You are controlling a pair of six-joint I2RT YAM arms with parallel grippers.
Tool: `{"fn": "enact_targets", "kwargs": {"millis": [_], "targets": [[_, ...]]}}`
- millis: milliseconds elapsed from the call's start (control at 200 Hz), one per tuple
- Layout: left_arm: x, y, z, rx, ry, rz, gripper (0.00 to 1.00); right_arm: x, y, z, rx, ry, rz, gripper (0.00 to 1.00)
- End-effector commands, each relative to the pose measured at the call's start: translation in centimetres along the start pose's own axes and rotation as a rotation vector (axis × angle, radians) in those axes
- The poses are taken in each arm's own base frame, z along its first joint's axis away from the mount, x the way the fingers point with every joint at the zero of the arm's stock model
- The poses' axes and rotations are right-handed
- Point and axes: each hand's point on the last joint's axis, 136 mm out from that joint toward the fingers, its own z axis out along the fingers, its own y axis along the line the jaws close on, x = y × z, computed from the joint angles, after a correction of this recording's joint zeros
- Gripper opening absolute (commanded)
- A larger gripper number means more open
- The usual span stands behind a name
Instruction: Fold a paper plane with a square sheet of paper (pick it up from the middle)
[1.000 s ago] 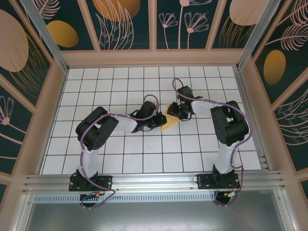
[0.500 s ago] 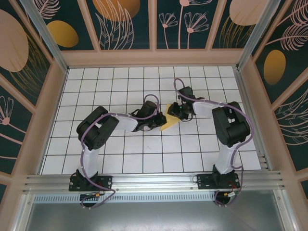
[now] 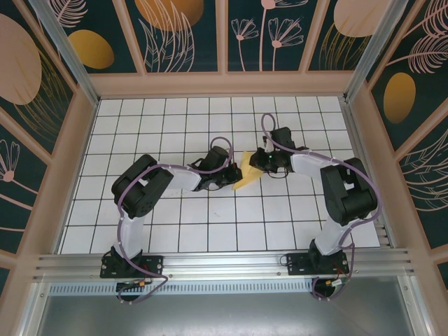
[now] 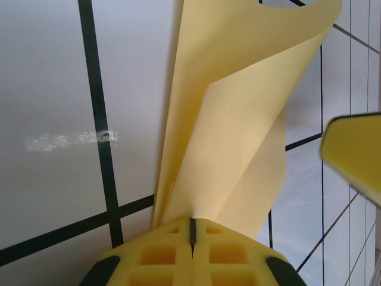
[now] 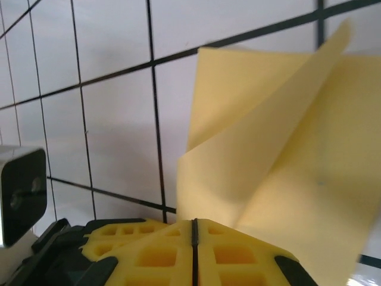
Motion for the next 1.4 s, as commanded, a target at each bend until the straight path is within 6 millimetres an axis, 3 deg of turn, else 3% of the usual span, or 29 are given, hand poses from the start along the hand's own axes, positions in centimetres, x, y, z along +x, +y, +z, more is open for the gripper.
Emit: {"fn": "enact_targets", "kwargs": {"millis": [0,210,405,701,1396], "targets": [[2.3,4.9,1.0,-0.147,0.073,-0.027,0.04,1.8,0.3,1.7,-0.044,0.074,-0.033,0.06],[2.3,5.1,0.9,-0.156,0.073,-0.031,0.03,2.9,-1.2,3.2,-0.016,0.123,-0.02,0.04],[2.7,5.5,0.8,-0.169,0.082,-0.034,0.03,2.3,-3.6,3.5,0.035,0.104,0.0,0.04],[3.7,6.8,0.7,-0.206,0.119,-0.02,0.03,-0.6,-4.6,2.9,0.04,0.042,0.019,0.04],[3.9,6.4,0.6,-0.193,0.133,0.001,0.03,-6.8,-7.1,2.1,0.047,-0.086,0.087,0.05]]}}
